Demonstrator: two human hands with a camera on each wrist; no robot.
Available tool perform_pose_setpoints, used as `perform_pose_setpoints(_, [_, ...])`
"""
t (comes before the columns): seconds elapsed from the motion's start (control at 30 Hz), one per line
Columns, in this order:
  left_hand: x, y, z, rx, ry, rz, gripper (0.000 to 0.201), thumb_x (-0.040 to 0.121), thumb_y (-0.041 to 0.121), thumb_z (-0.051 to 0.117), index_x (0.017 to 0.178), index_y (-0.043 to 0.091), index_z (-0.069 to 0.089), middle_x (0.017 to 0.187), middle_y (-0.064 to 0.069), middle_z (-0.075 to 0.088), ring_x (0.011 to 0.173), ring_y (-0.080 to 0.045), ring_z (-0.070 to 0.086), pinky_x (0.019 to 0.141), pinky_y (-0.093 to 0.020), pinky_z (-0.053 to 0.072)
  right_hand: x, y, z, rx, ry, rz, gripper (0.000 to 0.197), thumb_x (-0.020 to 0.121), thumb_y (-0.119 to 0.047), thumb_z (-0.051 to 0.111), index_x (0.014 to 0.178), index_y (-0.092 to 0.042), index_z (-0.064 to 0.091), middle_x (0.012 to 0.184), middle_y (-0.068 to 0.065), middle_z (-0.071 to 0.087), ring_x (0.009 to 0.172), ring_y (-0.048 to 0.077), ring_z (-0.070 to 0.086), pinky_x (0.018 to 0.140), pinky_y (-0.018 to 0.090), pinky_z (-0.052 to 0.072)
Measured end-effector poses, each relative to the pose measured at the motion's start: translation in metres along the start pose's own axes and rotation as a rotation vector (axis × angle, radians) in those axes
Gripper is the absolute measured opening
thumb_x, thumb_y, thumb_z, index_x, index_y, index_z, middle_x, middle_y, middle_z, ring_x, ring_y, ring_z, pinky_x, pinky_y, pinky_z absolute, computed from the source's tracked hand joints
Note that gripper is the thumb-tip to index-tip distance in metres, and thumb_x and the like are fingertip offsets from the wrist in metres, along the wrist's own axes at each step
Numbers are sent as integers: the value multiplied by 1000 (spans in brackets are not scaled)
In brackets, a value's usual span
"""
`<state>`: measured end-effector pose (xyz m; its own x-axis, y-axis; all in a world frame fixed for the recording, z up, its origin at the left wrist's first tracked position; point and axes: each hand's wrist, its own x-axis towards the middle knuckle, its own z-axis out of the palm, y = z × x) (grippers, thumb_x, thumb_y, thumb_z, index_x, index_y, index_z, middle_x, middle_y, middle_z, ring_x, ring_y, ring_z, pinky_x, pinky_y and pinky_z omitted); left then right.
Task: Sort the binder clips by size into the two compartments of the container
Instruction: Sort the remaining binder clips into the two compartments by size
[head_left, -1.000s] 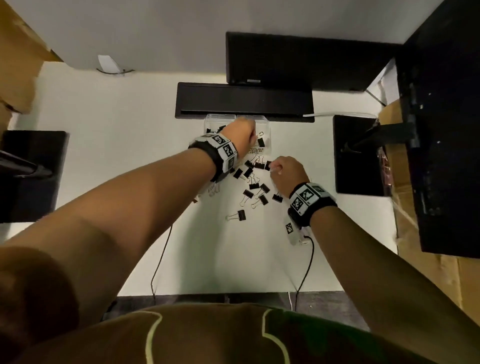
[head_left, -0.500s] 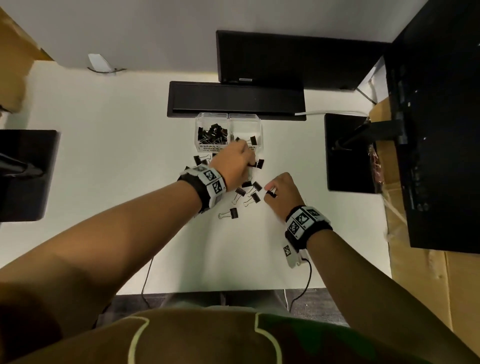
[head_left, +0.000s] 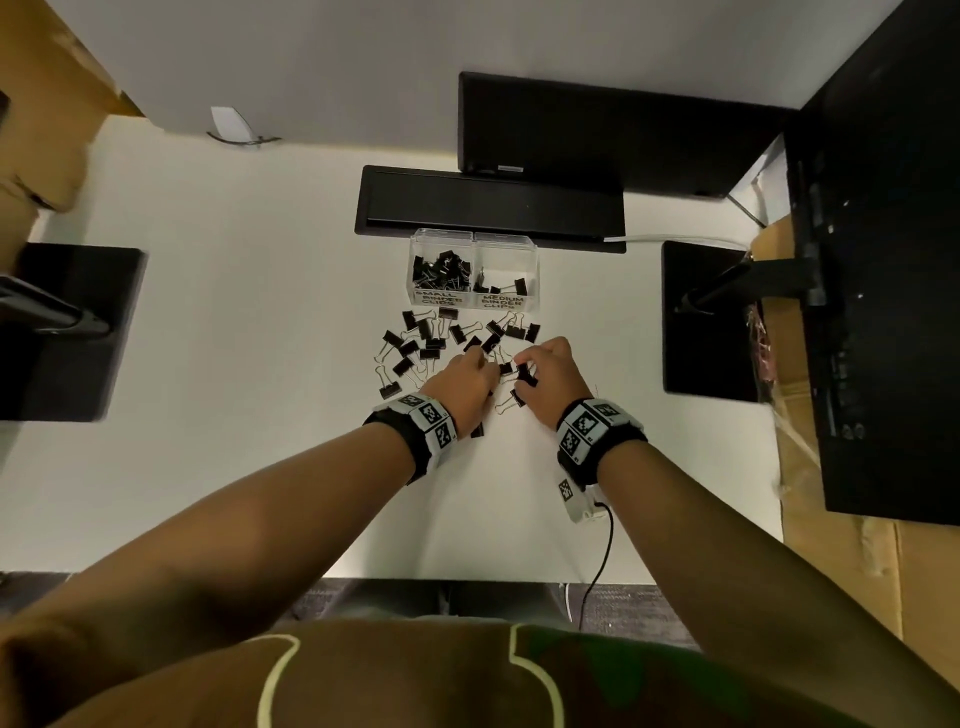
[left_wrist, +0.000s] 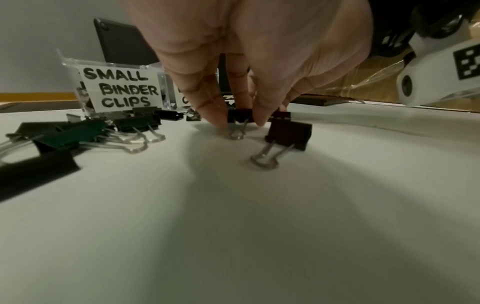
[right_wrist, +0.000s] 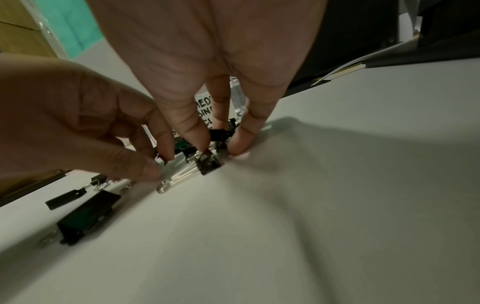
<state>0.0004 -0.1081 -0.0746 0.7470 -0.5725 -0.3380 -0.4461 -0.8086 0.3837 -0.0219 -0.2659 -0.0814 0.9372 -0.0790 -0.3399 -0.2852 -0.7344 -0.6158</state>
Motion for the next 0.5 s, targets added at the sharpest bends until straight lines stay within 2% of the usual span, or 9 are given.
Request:
perform_pose_setpoints(0.07, [1, 1, -2, 24, 23, 4, 24, 88, 12, 51, 111, 5, 53, 114, -14, 50, 104, -32, 49, 76, -43, 51, 0, -4, 0, -22, -15, 25, 35, 82, -5, 63, 117, -9, 59, 123, 10, 40, 85, 14, 46, 78, 21, 43])
perform_pose_setpoints(0.13, [3, 3, -6, 44, 62, 0, 26, 89, 17, 50, 113, 7, 51, 113, -13, 53, 104, -31, 49, 70, -38, 49, 0, -8, 1, -40, -14, 51, 34, 82, -5, 62, 116, -7, 58, 124, 10, 40, 86, 18, 50, 79, 23, 45])
perform_pose_setpoints(0.2, [6, 6, -9, 9, 83, -16, 30, 89, 20, 49, 116, 8, 47, 113, -13, 50, 96, -30, 54, 61, -34, 43, -2, -11, 2, -39, -9, 74, 30, 82, -5, 63, 111, -4, 58, 123, 10, 40, 88, 21, 54, 79, 25, 47])
perform_pose_setpoints(0.3, [12, 9, -12, -12, 58, -16, 32, 90, 22, 49, 120, 10, 45, 116, -14, 44, 79, -31, 57, 54, -31, 39, -3, -15, 3, -20, 12, 102, 22, 81, -5, 67, 101, -3, 57, 115, 7, 41, 79, 18, 52, 74, 23, 45])
perform_pose_setpoints(0.4, [19, 8, -10, 53, 11, 15, 33, 90, 18, 49, 122, 11, 47, 119, -15, 41, 87, -31, 57, 56, -31, 39, -5, -14, 2, 7, 32, 68, 15, 80, -2, 64, 93, -4, 56, 104, 5, 45, 80, 16, 49, 71, 22, 40])
perform_pose_setpoints(0.5, [21, 5, -11, 86, -11, 25, 25, 90, 14, 49, 114, 8, 51, 117, -16, 41, 90, -32, 55, 57, -32, 42, -6, -9, -2, 44, 50, 48, 14, 79, 2, 62, 83, -9, 55, 91, 3, 53, 76, 17, 50, 62, 20, 38])
